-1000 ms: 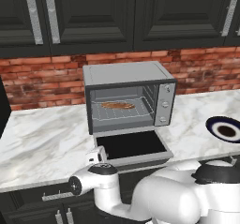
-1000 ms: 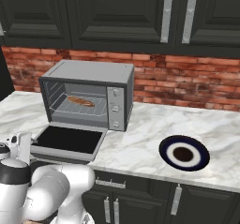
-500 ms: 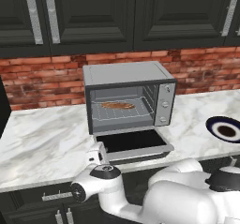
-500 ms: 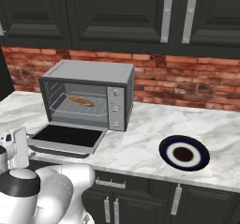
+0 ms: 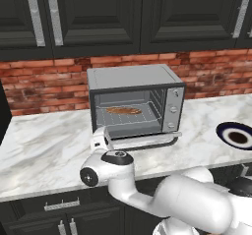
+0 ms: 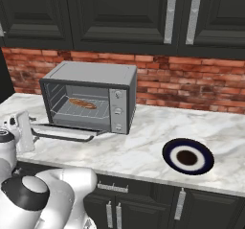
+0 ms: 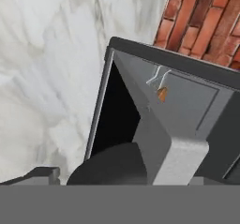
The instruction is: Pull the toaster oven rack outwards. Pick up the baguette from the plate and place it on the toaster oven rack. Close the toaster oven door fully and set the temperature to the lowest setting.
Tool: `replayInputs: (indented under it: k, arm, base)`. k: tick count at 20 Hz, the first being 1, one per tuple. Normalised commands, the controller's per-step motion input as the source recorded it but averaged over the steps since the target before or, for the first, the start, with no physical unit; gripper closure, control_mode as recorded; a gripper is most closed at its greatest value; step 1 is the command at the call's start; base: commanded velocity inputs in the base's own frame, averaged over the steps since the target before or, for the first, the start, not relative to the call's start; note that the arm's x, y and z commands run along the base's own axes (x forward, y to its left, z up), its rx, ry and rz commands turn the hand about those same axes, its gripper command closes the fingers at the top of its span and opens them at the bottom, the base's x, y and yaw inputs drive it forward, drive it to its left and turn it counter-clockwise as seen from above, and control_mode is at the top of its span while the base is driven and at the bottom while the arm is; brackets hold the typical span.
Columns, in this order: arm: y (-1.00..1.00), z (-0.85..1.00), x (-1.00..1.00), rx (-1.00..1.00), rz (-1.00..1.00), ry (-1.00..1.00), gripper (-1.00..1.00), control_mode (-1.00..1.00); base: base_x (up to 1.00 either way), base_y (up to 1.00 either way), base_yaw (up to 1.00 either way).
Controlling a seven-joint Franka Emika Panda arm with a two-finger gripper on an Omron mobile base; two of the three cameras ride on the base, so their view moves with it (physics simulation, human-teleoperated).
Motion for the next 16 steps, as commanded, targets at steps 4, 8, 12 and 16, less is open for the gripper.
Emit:
replayInputs:
  k: [4, 8, 12, 16]
  arm:
    - [-0.03, 0.63, 0.84, 0.0, 0.11, -0.01, -1.0, -1.0]
    - [0.0, 0.49, 0.92, 0.0, 0.11, 0.0, -1.0, -1.0]
    - [0.0, 0.17, 0.65, 0.0, 0.11, 0.0, -1.0, -1.0]
    - [0.0, 0.01, 0.38, 0.0, 0.12, -0.01, -1.0, -1.0]
  base:
    - [0.0, 0.0, 0.0]
    - [0.0, 0.0, 0.0]
    - [0.0, 0.0, 0.0]
    - [0.0, 0.0, 0.0]
